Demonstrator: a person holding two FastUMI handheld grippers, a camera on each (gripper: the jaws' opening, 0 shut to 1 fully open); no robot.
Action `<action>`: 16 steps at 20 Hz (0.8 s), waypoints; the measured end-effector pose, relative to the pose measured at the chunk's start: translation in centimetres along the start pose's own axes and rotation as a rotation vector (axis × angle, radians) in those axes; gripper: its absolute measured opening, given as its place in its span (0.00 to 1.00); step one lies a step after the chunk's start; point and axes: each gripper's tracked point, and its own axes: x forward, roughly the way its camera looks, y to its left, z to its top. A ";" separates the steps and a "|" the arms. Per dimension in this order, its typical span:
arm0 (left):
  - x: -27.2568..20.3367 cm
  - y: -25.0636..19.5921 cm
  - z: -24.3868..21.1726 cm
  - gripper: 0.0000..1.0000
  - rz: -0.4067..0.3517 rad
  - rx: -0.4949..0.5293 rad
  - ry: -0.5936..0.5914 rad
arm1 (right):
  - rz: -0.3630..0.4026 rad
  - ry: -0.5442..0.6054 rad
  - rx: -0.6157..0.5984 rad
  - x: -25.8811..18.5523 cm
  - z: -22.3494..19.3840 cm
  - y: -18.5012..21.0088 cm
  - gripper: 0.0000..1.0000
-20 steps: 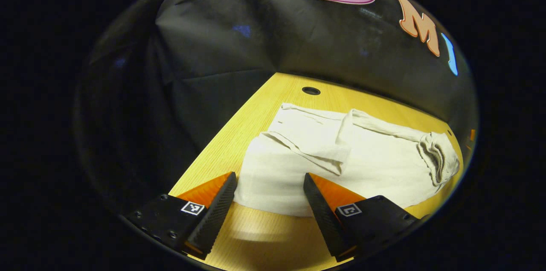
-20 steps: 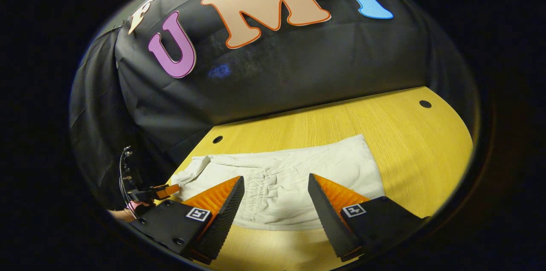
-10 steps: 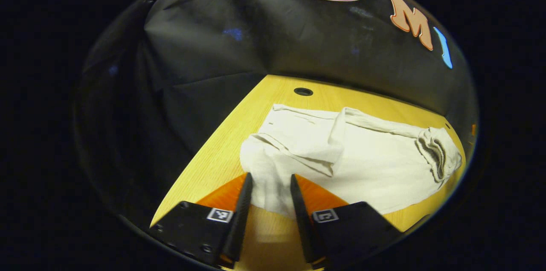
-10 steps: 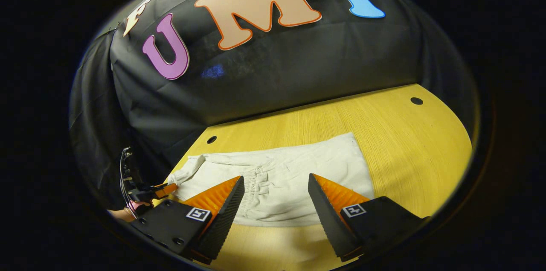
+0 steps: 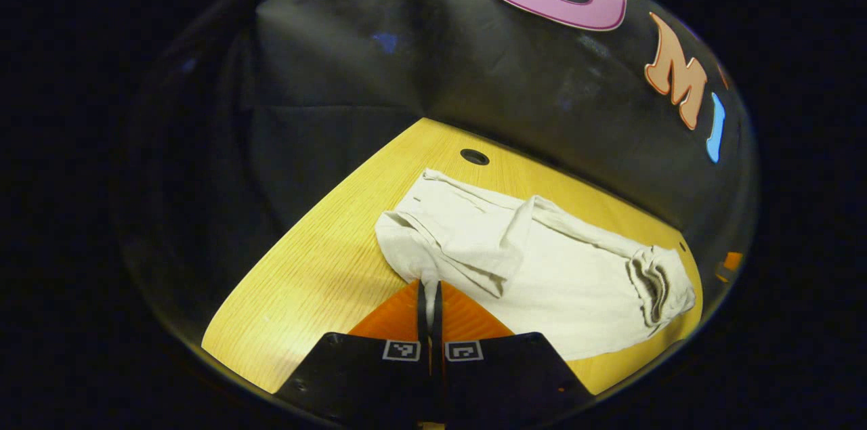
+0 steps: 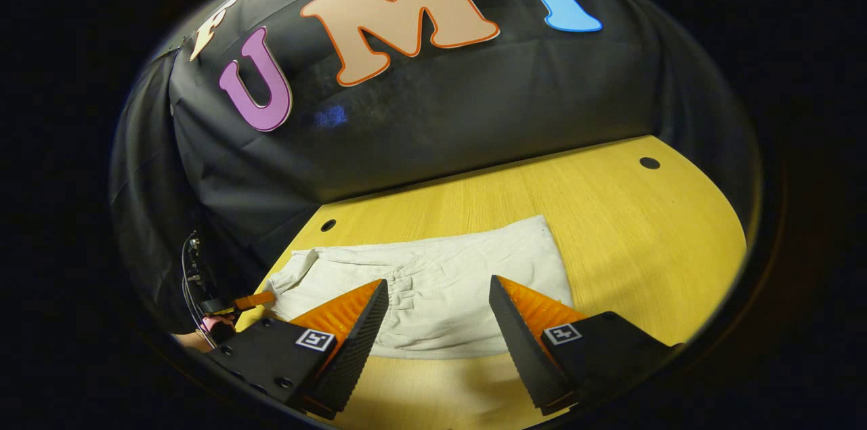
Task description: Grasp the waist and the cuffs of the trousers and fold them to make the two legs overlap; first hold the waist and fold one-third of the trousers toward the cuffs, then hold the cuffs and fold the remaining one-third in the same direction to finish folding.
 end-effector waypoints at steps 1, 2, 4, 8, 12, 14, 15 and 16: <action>-0.4 -0.4 0.6 0.00 -0.011 -0.002 -0.014 | -0.005 -0.005 0.001 -0.2 0.3 -0.3 0.96; -0.6 -1.4 1.2 0.00 -0.024 0.003 -0.025 | -0.008 -0.010 0.002 -0.4 0.6 -0.6 0.96; -1.3 -4.1 2.5 0.00 -0.060 0.016 -0.052 | -0.015 -0.021 0.002 -0.8 1.2 -1.1 0.96; -2.6 -10.4 4.5 0.00 -0.146 0.039 -0.076 | -0.023 -0.041 0.000 -1.9 2.3 -2.7 0.96; -3.5 -17.7 4.5 0.00 -0.239 0.038 -0.062 | -0.011 -0.051 0.001 -2.9 3.5 -3.9 0.96; -4.0 -21.2 4.7 0.00 -0.278 0.048 -0.068 | -0.008 -0.057 -0.014 -3.5 3.9 -4.5 0.96; -4.3 -22.9 4.7 0.00 -0.293 0.055 -0.070 | -0.006 -0.058 -0.023 -3.7 4.0 -5.0 0.96; -4.6 -24.7 4.8 0.00 -0.312 0.061 -0.071 | -0.007 -0.057 -0.032 -4.0 4.1 -5.4 0.96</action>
